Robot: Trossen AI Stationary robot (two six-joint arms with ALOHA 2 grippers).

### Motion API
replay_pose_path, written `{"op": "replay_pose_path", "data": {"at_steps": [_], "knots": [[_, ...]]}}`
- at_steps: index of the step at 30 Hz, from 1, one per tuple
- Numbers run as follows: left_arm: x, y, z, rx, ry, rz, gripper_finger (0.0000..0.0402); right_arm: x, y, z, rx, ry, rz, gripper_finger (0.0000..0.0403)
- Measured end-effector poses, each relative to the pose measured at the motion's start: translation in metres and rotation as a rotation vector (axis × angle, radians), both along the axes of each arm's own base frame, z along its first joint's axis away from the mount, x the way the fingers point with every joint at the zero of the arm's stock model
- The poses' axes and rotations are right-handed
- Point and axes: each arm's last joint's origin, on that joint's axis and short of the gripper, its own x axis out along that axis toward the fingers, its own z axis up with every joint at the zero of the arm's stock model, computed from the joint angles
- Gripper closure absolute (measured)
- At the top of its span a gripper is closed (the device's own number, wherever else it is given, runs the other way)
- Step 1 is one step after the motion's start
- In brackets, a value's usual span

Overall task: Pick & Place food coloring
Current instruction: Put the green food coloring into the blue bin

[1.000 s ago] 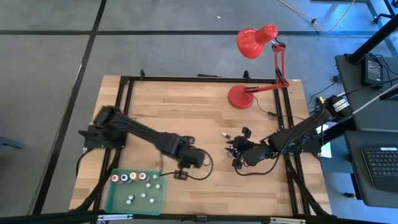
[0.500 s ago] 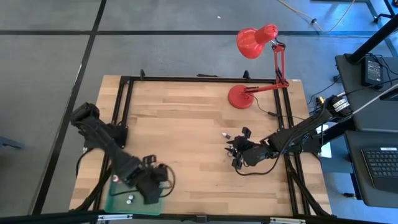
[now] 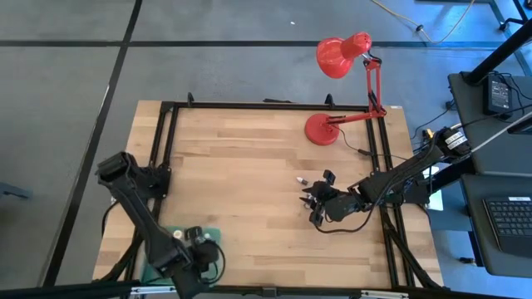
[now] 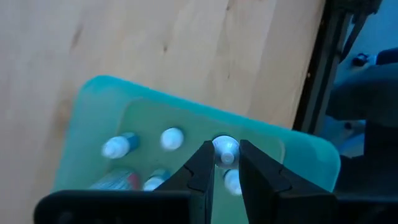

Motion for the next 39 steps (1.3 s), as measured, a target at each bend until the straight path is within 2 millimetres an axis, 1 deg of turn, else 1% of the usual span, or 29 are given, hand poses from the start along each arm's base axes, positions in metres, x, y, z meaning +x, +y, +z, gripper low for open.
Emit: {"op": "replay_pose_path", "data": {"at_steps": [6,11,16,24,33,39], "knots": [[0.009,-0.014,-0.024,-0.004,0.000,-0.005,0.0348,0.000,0.000,0.000,0.003,-0.001,-0.003,0.0269],[0.012,-0.018,-0.038,0.012,0.022,0.009,0.0348,0.000,0.000,0.000,0.017,-0.005,-0.013,0.0269],[0.011,-0.021,-0.047,0.013,0.034,0.048,0.0347,0.000,0.000,0.000,0.017,-0.005,-0.013,0.0269],[0.007,-0.025,-0.048,0.018,-0.002,0.098,0.0343,0.000,0.000,0.000,0.017,-0.005,-0.013,0.0269],[0.006,-0.025,-0.048,0.026,-0.017,0.100,0.0321,0.000,0.000,0.000,0.017,-0.005,-0.013,0.0269],[0.006,-0.026,-0.048,0.026,-0.016,0.099,0.0320,0.000,0.000,0.000,0.017,-0.005,-0.013,0.0269]]}}
